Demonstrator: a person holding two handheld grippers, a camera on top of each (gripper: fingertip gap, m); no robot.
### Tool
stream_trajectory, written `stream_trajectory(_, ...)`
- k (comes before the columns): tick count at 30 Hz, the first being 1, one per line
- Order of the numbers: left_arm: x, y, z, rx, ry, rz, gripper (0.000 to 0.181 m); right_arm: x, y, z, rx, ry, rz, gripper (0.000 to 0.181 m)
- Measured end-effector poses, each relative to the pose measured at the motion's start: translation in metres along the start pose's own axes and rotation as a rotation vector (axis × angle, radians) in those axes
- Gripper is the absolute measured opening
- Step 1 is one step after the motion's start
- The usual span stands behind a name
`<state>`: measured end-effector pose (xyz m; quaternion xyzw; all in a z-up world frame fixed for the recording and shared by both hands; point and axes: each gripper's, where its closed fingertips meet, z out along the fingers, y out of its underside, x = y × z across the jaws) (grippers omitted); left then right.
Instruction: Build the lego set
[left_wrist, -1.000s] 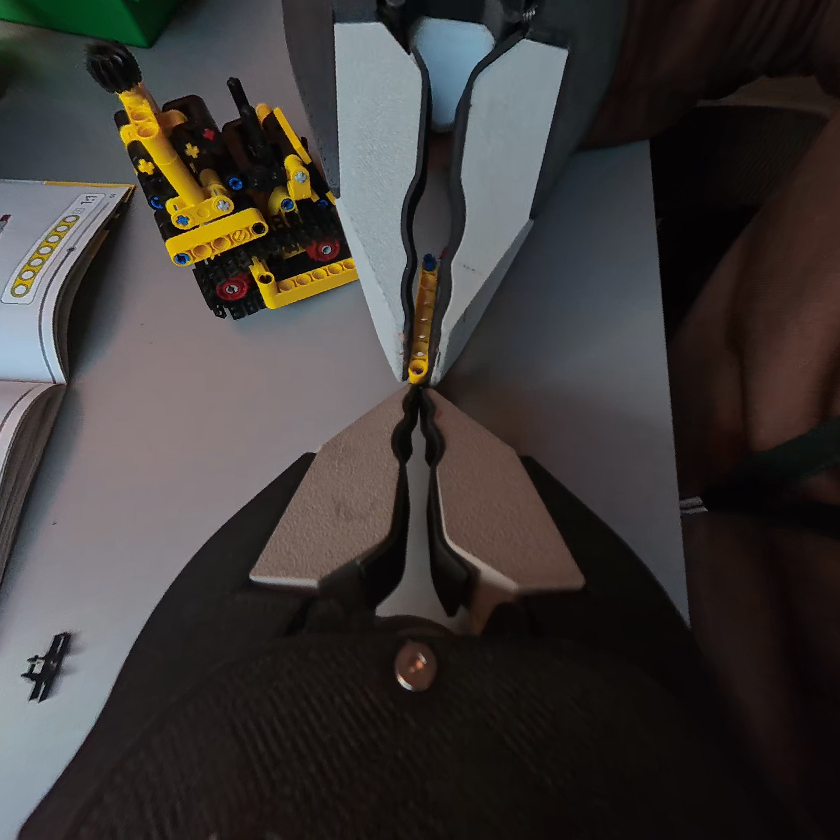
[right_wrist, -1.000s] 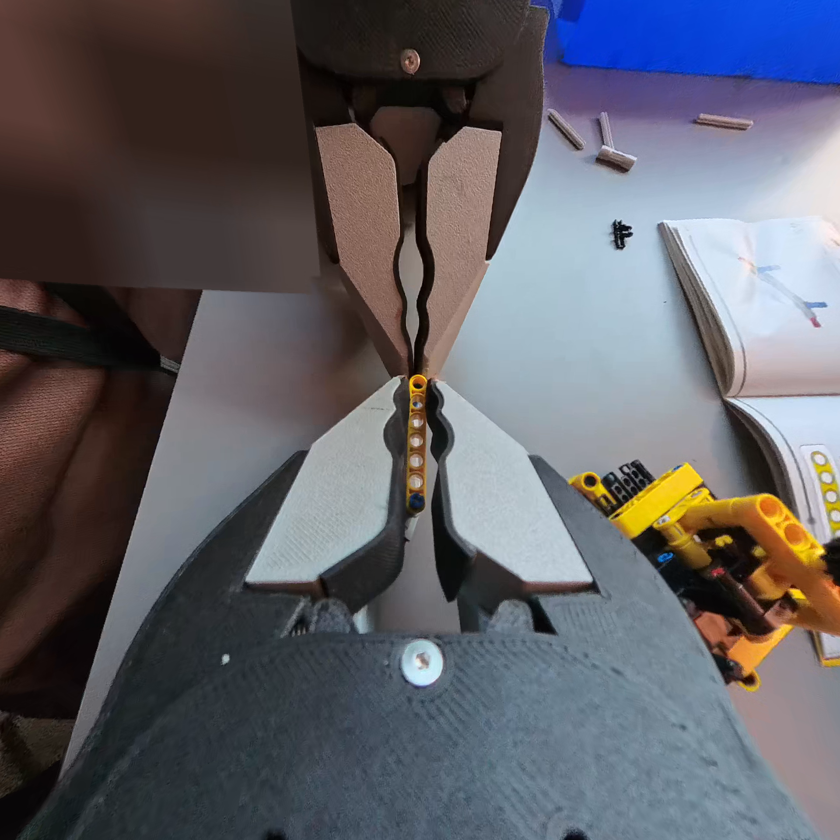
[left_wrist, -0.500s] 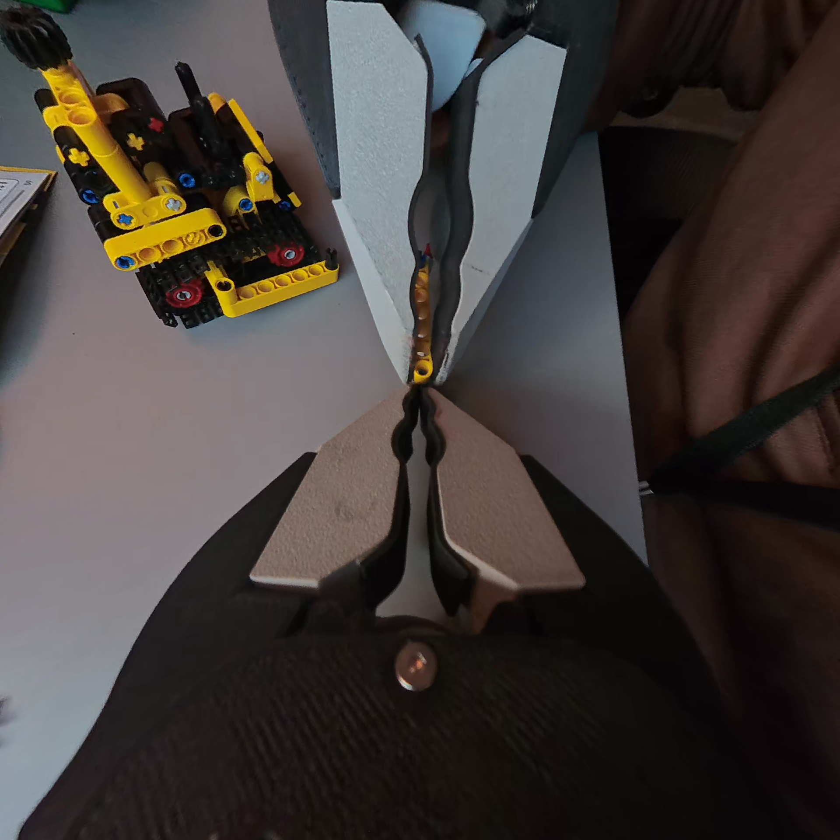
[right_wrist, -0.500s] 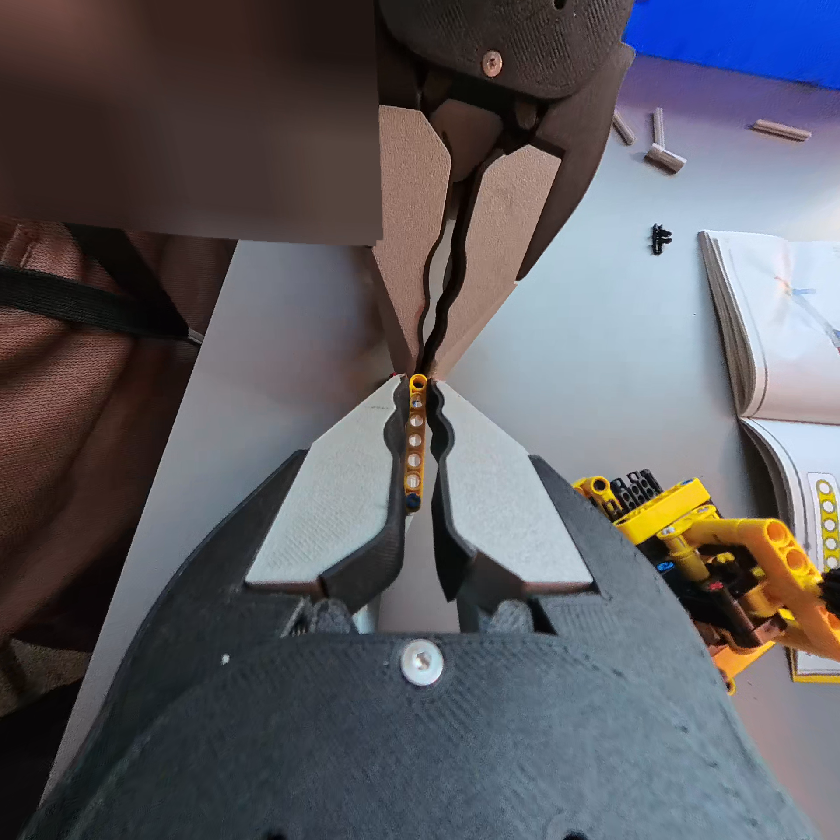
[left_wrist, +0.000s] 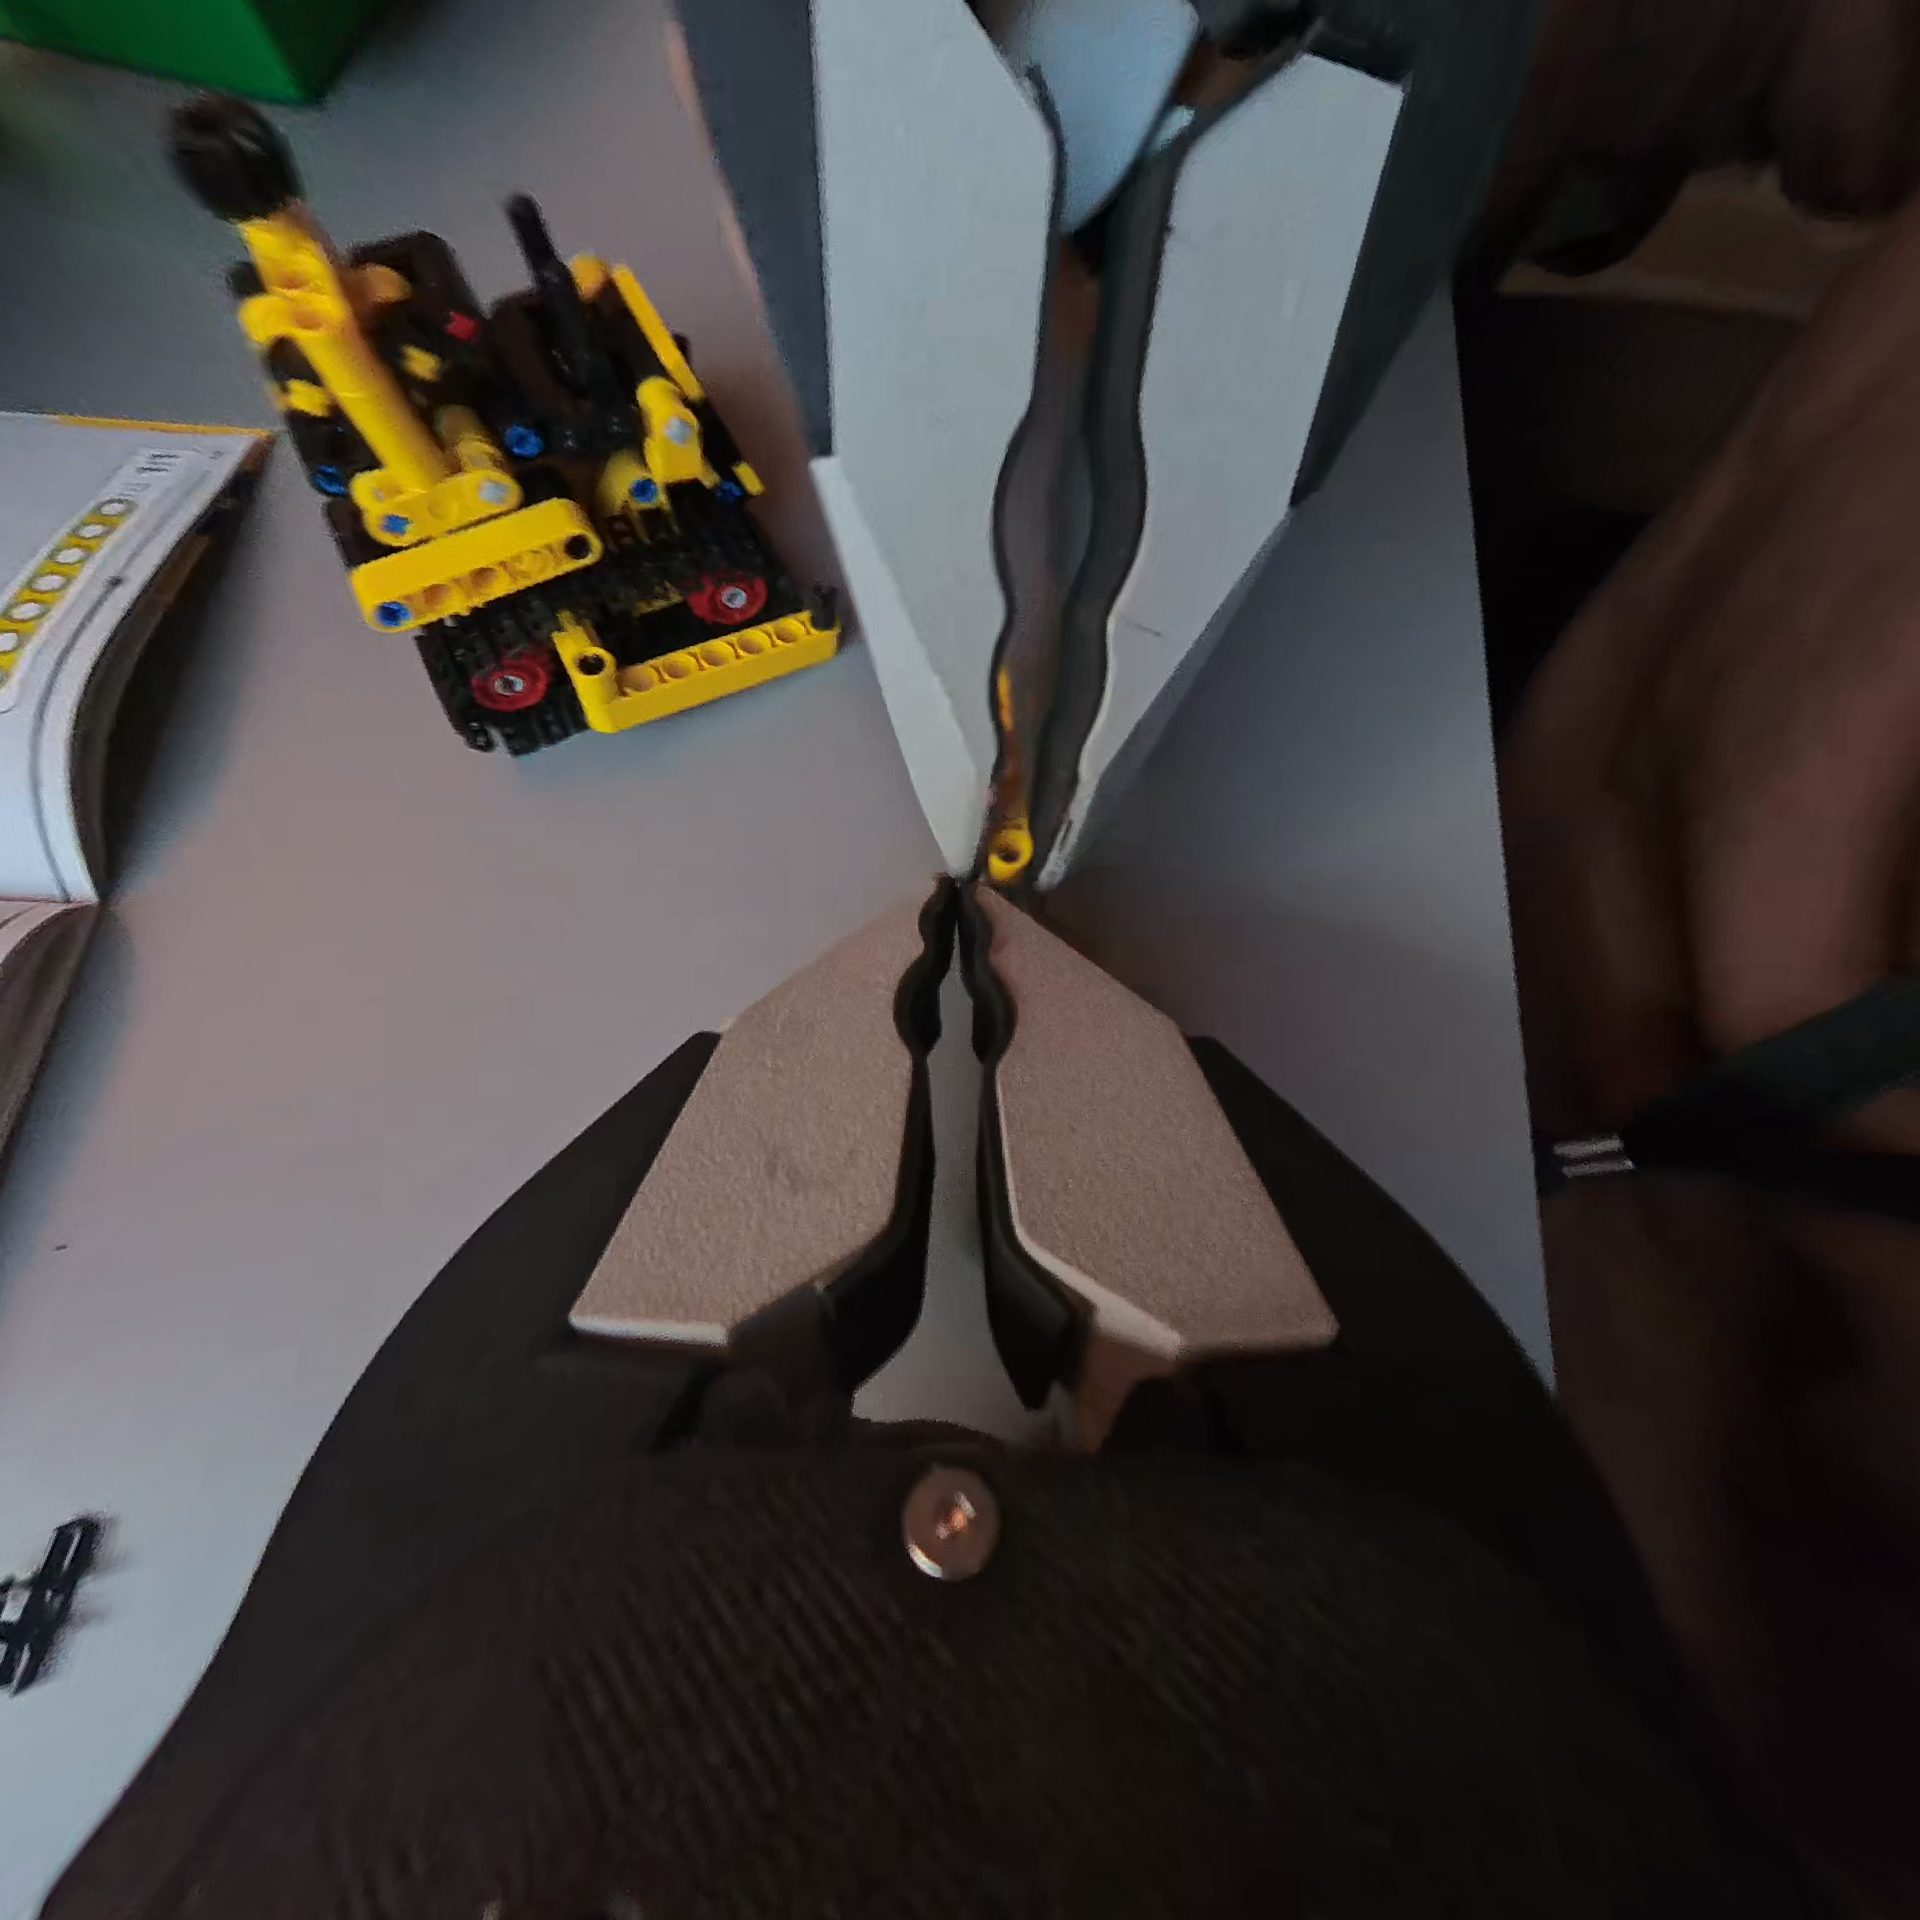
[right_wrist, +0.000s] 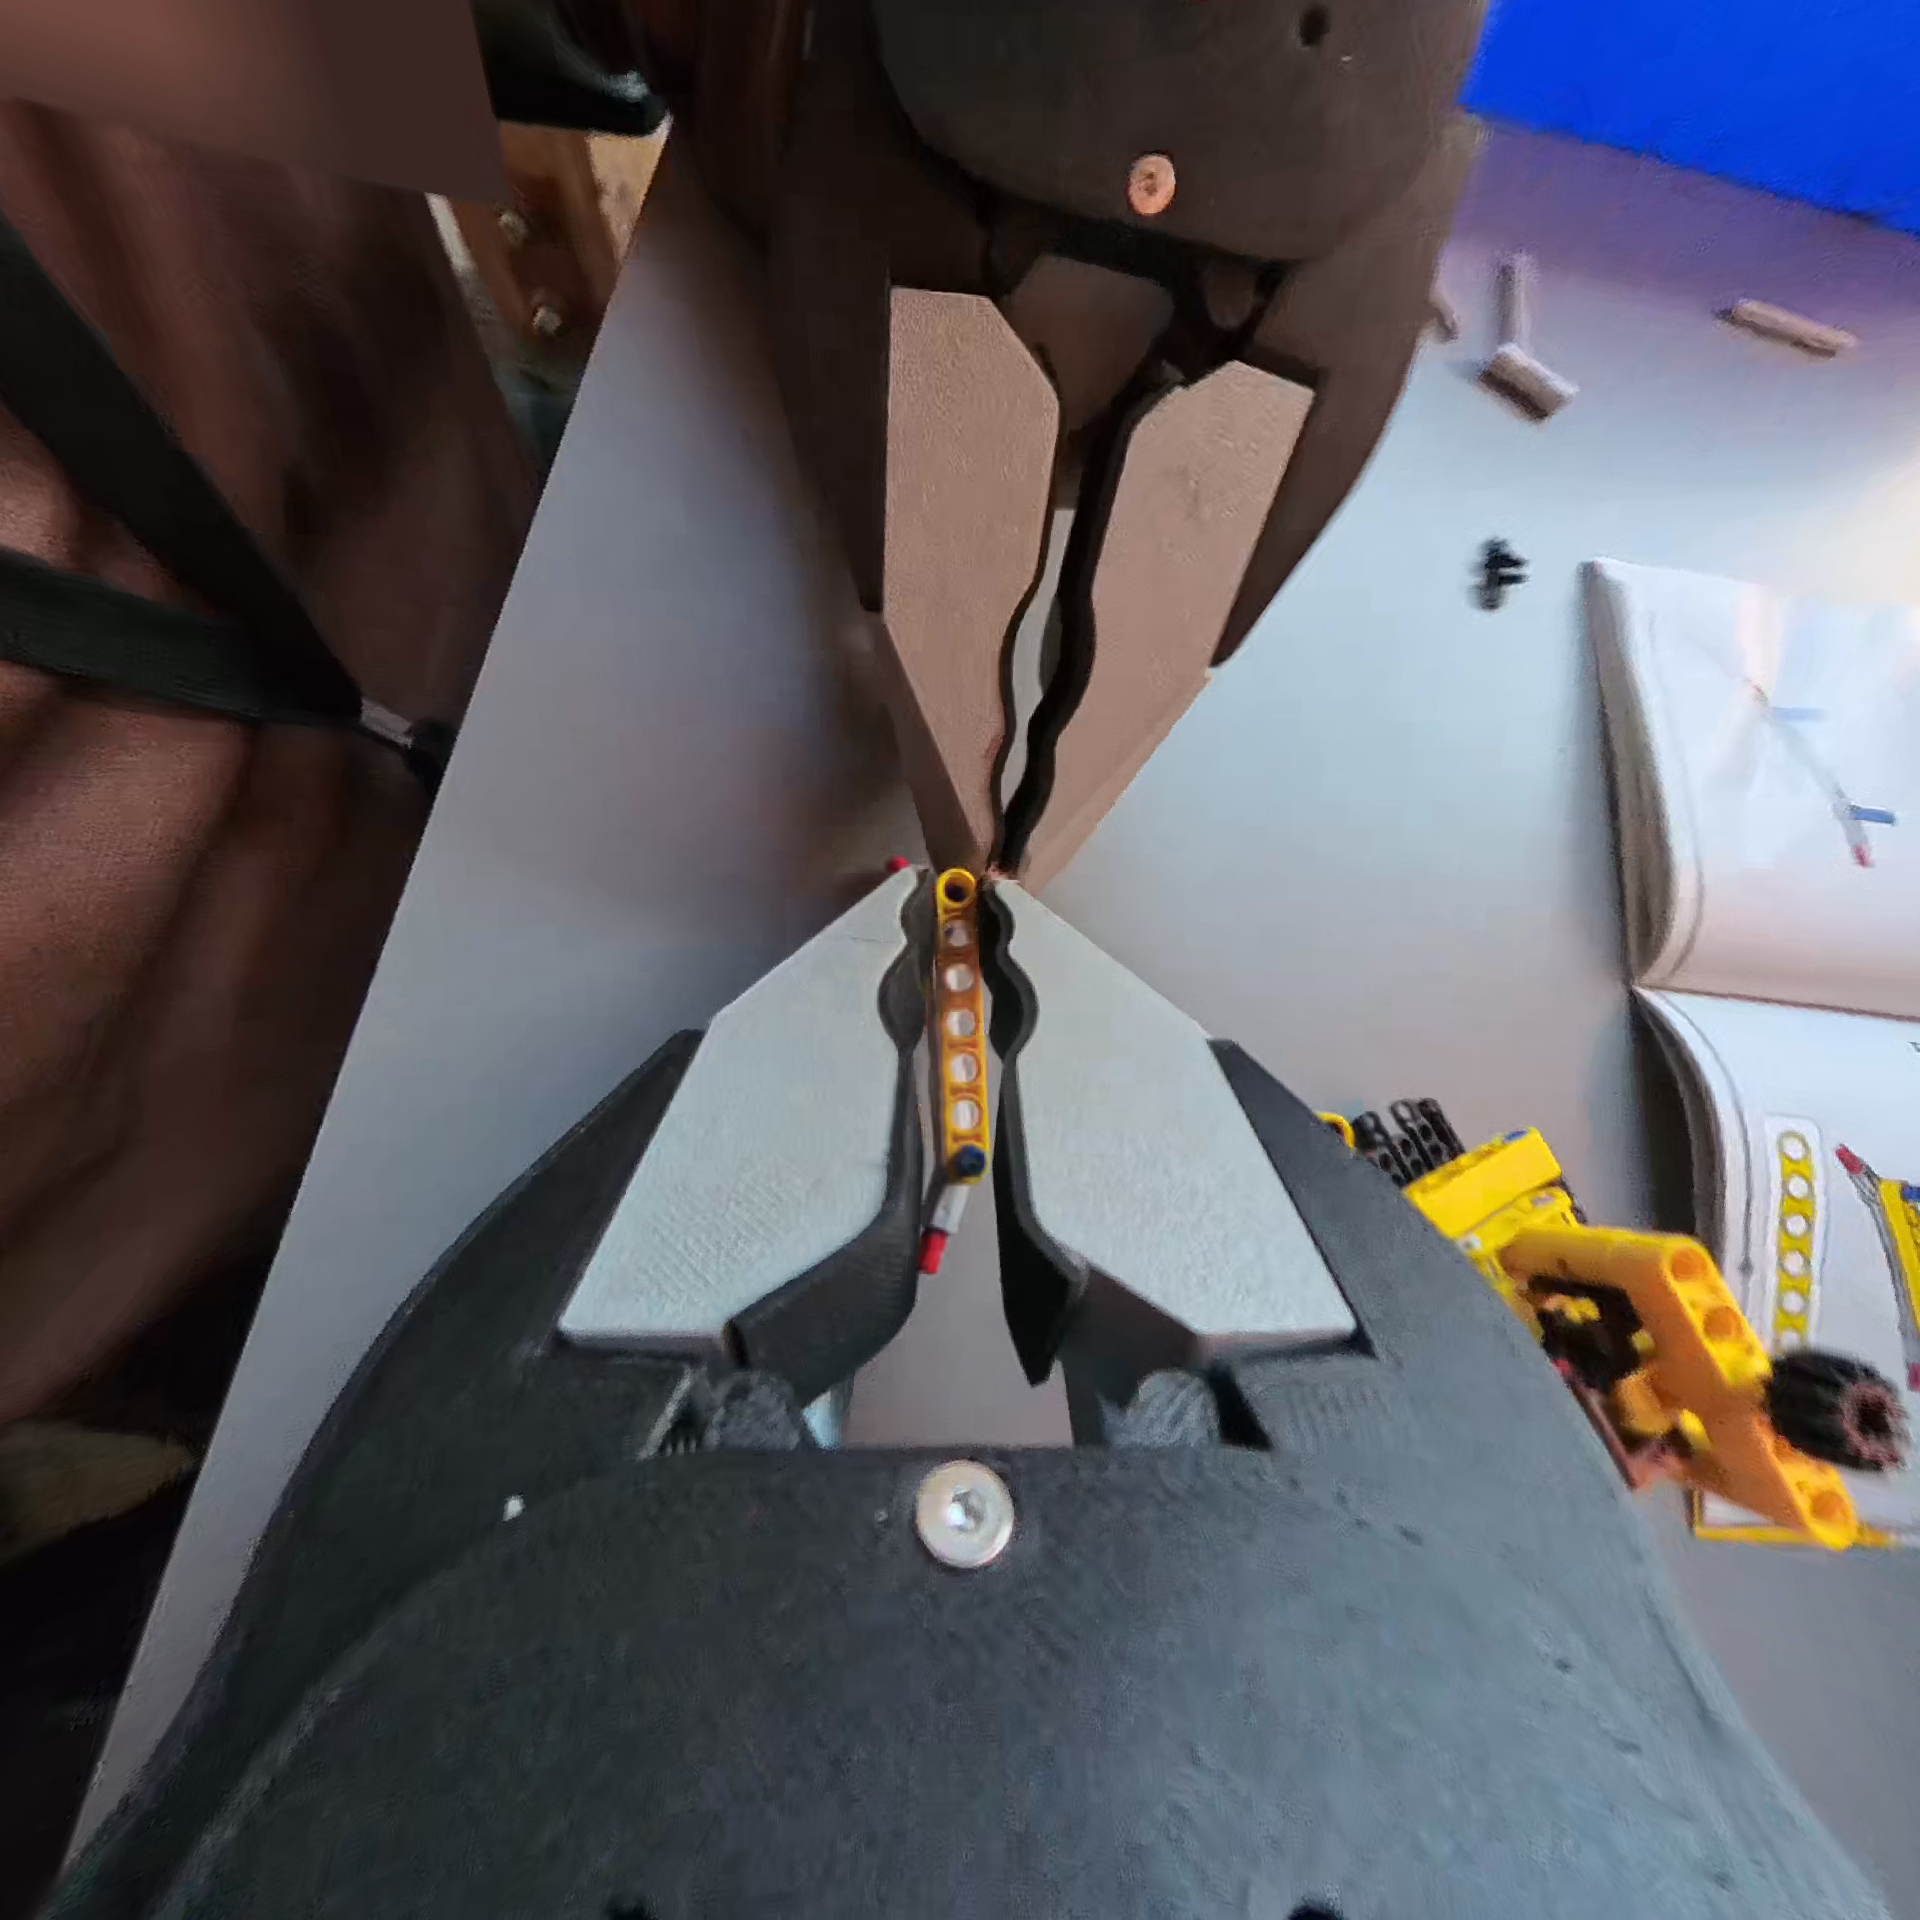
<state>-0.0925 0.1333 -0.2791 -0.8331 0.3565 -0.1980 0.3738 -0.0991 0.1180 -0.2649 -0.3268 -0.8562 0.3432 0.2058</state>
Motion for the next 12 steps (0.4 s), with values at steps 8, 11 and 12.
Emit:
stream_trajectory(8,0.003,-0.002,-0.015,0.078,0.087,-0.114,0.015,0.008,0.003,-0.011,0.102,0.161,0.131,0.005)
stream_trajectory(11,0.002,0.005,-0.003,-0.009,0.030,-0.071,0.028,0.006,0.008,-0.006,0.079,0.200,0.120,0.005)
stream_trajectory(12,0.003,0.006,0.001,-0.026,0.017,-0.051,0.024,0.005,0.009,-0.004,0.068,0.206,0.115,0.005)
